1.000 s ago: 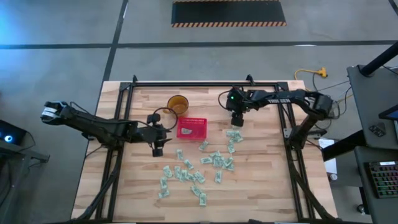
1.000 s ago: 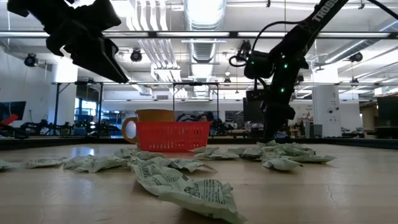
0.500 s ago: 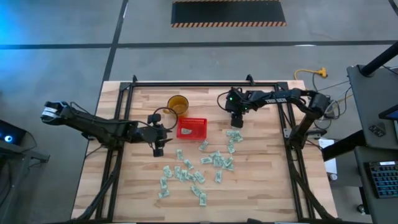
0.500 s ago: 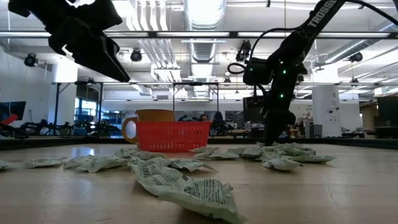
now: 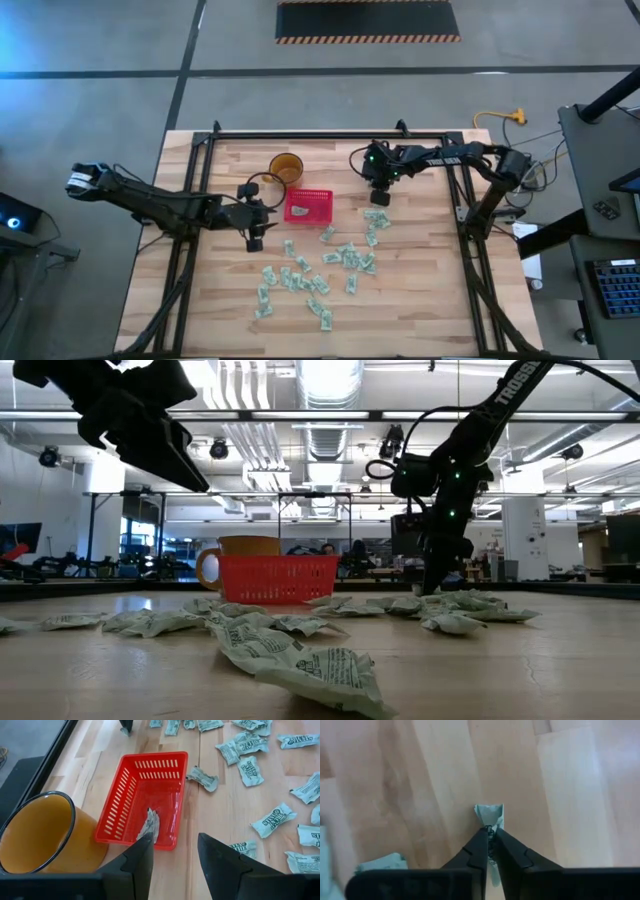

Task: Pick and place Stevia / Truvia into bins
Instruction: Put the gray stevia packet into the red basket

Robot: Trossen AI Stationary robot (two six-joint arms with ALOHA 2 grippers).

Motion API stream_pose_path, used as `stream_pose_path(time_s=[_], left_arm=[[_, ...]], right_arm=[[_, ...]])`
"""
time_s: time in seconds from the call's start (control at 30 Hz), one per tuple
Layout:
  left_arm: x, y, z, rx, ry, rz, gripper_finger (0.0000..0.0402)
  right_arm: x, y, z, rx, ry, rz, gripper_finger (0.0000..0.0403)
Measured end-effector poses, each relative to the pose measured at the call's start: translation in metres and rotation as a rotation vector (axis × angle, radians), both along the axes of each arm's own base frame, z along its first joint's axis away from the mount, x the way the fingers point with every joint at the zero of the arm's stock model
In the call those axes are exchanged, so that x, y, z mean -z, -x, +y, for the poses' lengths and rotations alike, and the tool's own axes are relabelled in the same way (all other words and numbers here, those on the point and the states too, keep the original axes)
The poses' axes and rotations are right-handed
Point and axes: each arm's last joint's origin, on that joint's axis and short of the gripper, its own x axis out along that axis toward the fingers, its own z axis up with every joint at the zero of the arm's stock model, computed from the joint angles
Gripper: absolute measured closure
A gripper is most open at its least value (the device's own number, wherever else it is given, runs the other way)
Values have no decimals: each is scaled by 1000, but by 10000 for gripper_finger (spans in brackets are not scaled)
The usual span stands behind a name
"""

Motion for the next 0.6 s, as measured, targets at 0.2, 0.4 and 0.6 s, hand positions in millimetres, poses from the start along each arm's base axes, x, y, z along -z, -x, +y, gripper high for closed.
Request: stream_pose_path(time_s=[0.2,0.4,0.6], left_arm=[[0,0,0,0,0,0,264],[0,0,0,0,0,0,264],[0,0,0,0,0,2,264]], right_arm=[[-2,-6,9,-75,-143,-90,393],[-16,-17,19,-153,-172,-230,394],[-44,-29,33,-269,-152,-426,394]])
